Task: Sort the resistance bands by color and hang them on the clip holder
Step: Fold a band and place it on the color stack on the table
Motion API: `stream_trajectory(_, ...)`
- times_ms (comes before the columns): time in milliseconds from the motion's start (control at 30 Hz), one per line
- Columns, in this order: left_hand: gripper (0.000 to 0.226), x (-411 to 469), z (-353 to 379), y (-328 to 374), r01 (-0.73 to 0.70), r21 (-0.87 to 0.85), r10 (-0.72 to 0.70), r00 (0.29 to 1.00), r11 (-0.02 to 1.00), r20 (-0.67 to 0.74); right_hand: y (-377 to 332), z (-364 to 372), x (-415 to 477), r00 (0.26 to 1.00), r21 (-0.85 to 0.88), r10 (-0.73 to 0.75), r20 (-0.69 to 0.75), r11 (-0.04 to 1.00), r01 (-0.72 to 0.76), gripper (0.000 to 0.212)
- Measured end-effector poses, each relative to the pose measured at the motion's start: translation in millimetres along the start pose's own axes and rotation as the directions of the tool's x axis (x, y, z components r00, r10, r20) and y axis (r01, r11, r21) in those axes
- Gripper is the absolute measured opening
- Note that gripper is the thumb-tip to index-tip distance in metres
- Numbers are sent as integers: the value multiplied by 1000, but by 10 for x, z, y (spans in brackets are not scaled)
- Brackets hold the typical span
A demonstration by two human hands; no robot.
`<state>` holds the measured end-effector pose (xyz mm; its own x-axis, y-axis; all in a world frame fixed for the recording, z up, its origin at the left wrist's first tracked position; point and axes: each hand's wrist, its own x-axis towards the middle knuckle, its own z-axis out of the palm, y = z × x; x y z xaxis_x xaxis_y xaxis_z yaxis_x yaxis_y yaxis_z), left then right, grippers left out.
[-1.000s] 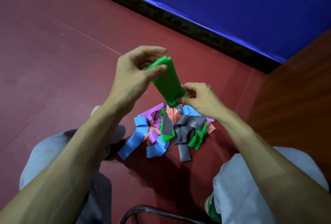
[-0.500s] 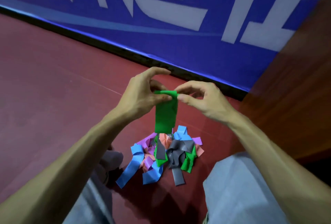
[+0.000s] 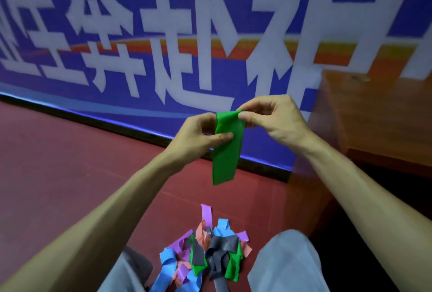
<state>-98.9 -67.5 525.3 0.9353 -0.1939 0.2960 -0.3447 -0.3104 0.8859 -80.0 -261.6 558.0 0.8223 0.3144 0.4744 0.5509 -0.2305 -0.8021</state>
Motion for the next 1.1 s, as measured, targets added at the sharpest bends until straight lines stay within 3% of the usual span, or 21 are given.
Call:
stream_trajectory(133, 10, 86, 158, 326, -13, -61, 12, 1000, 998, -12, -312, -364, 53, 995, -14, -16, -96, 1000, 15, 15)
stream_trajectory(300, 13, 298, 490, 764, -72, -40, 74, 997, 997, 28, -524, -863, 104, 981, -59, -12, -196, 998, 1, 17)
stream_trajectory(467, 8, 605, 895, 1097, -79, -72, 87, 990, 994, 107, -678, -1421, 160, 956, -141, -26, -291, 990, -16, 6)
stream_trajectory(633, 14, 903, 1347, 1328, 79, -260, -26, 979, 962, 202, -542, -2055, 209, 905, -295, -51, -423, 952, -85, 6)
stream_trajectory(800, 12, 1217, 1784, 1362, 206, -355, -92, 946, 912, 311, -285, -2473, 178, 897, -239, 36, -441, 958, -157, 15)
stream_trajectory(967, 20, 1576, 2150, 1239, 380, -344, -210, 874, 859, 439, 243, -2810, 243, 869, -218, 140, -474, 938, -270, 14)
stream_trajectory(1100, 28, 1871, 2342, 1138, 398, -307, -217, 847, 865, 485, 692, -3034, 402, 856, -221, 192, -480, 918, -330, 7)
